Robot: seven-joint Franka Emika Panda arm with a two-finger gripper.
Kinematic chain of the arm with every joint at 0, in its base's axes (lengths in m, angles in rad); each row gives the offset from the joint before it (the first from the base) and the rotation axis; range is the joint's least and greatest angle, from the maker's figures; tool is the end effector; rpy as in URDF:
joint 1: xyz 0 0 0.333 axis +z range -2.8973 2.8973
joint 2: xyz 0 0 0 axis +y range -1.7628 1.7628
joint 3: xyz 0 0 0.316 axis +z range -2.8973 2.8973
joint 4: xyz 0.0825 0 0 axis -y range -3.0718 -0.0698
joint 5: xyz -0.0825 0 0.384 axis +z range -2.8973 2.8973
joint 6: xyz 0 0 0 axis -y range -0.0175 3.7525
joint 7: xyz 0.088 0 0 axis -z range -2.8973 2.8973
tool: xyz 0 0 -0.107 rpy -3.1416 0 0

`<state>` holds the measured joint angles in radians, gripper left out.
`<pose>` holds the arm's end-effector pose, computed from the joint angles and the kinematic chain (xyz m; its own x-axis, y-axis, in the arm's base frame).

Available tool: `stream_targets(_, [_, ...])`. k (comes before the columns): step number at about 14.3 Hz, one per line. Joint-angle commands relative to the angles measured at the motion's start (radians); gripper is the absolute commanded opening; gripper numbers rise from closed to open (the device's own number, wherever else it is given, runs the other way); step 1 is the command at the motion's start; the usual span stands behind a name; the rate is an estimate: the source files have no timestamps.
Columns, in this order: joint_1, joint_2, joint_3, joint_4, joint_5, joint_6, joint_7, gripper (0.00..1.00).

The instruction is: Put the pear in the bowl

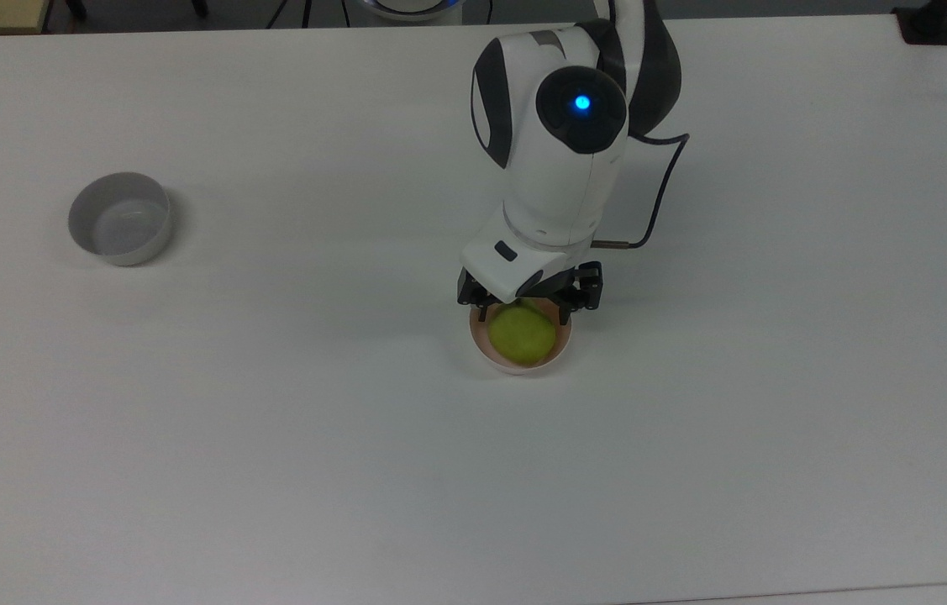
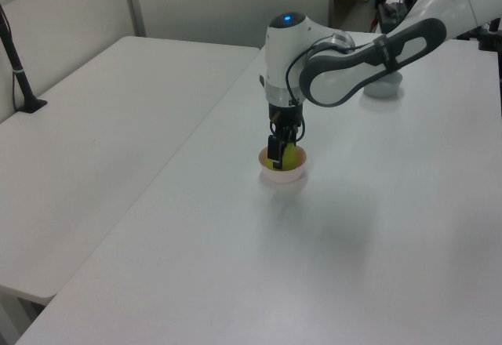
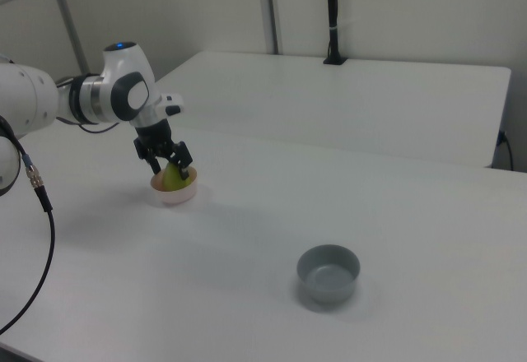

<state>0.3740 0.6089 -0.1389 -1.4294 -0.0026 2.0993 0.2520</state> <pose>0.6982 0.1867 0.3474 0.9964 0.0142 0.0834 0.0090 -0.9980 0.0627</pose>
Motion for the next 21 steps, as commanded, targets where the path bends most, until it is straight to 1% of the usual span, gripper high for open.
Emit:
stream_targets(1, [0.008,-0.095,-0.013,-0.012,-0.013,-0.049,-0.011,1.00])
stream_targets(4, [-0.001,-0.188,-0.024,-0.014,-0.011,-0.187,-0.065,1.00])
stream_targets(6, [-0.039,-0.262,-0.024,-0.020,-0.013,-0.337,-0.140,1.00])
stream_targets(7, [-0.081,-0.303,-0.024,-0.023,-0.010,-0.416,-0.201,1.00])
stream_targets(8, [-0.125,-0.342,-0.024,-0.038,-0.010,-0.458,-0.226,1.00])
stream_targets(9, [-0.180,-0.391,-0.024,-0.073,-0.011,-0.463,-0.243,1.00])
stream_targets(11, [-0.271,-0.452,-0.024,-0.127,-0.013,-0.469,-0.310,1.00])
stream_targets(12, [-0.295,-0.462,-0.025,-0.138,-0.019,-0.469,-0.322,1.00])
stream_targets(14, [-0.319,-0.462,-0.024,-0.135,-0.054,-0.472,-0.324,1.00])
stream_targets(15, [-0.328,-0.460,-0.024,-0.134,-0.057,-0.470,-0.326,1.00])
stream_targets(21, [-0.333,-0.446,-0.024,-0.120,-0.057,-0.456,-0.326,1.00])
